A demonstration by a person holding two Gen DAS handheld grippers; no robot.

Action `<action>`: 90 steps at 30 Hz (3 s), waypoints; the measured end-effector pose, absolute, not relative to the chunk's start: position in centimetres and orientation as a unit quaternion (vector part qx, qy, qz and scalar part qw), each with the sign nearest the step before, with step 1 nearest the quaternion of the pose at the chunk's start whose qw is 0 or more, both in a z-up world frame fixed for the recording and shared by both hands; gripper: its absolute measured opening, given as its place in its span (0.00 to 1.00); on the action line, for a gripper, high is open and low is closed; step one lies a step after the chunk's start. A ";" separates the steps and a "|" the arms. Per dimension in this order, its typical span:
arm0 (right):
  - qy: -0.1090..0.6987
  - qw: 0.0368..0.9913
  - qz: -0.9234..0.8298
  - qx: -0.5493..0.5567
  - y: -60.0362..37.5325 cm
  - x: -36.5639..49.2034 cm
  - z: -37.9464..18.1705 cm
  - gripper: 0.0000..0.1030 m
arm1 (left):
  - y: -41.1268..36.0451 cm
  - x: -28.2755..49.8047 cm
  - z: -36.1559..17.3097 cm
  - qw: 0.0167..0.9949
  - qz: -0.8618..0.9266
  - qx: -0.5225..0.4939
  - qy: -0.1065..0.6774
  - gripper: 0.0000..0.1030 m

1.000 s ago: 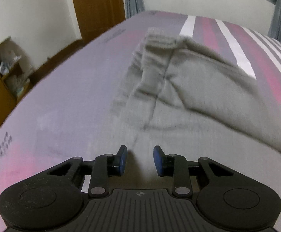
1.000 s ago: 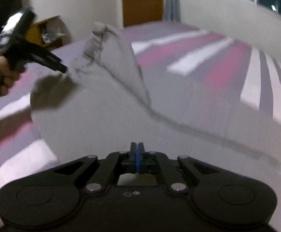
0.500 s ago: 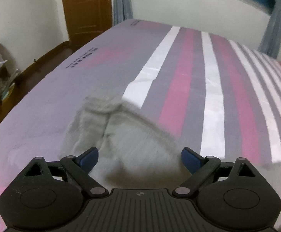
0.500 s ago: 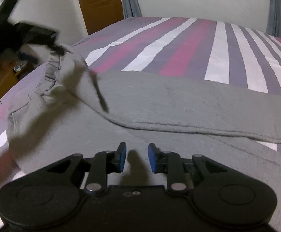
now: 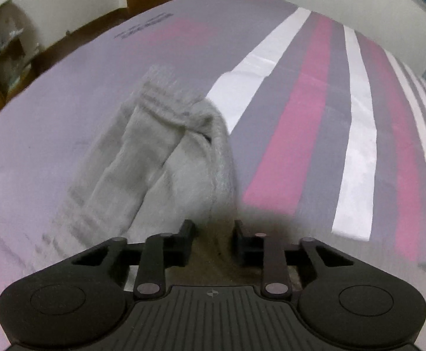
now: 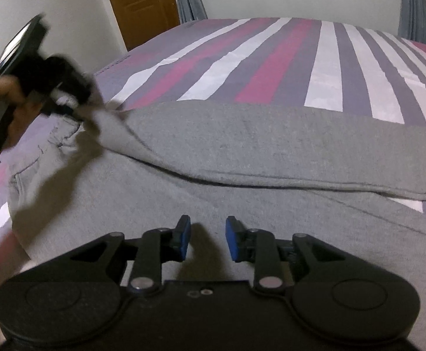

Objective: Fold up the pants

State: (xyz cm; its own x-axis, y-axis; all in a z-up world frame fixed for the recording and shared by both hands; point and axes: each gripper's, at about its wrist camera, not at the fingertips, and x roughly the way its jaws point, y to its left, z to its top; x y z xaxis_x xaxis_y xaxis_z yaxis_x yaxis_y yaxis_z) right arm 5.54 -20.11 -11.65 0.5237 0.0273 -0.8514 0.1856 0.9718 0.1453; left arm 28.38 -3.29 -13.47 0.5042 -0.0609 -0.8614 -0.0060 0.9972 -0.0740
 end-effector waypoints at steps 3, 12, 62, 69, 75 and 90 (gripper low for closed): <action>0.485 0.865 -0.046 0.119 -20.1 5.9 -11.6 0.27 | -1.2 25.6 -13.9 0.867 -0.031 -0.051 0.494 0.14; 0.494 0.852 -0.063 0.164 -21.3 6.8 -12.0 0.29 | 3.0 20.0 -16.5 0.868 -0.052 -0.068 0.489 0.14; 0.345 0.864 -0.092 0.355 -23.1 3.1 -6.8 0.06 | 10.9 17.1 -12.4 0.870 -0.085 -0.206 0.440 0.09; 0.449 0.818 -0.104 0.343 -20.3 -0.2 -13.6 0.06 | 14.7 14.6 -18.2 0.852 -0.049 -0.195 0.484 0.09; 0.436 0.832 -0.108 0.327 -18.8 -1.3 -12.0 0.06 | 14.6 14.4 -16.3 0.865 -0.055 -0.182 0.465 0.09; 0.480 0.822 -0.102 0.290 -18.2 -2.0 -13.9 0.09 | 15.0 15.1 -17.8 0.856 -0.051 -0.165 0.487 0.16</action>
State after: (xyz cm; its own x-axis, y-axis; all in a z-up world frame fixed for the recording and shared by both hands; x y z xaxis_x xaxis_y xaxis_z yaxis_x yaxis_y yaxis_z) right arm -2.03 -18.20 -13.88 0.5188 0.1102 -0.8477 0.4468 0.8105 0.3788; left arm 15.11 14.98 -17.81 0.5201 -0.2489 -0.8170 -0.0727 0.9402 -0.3327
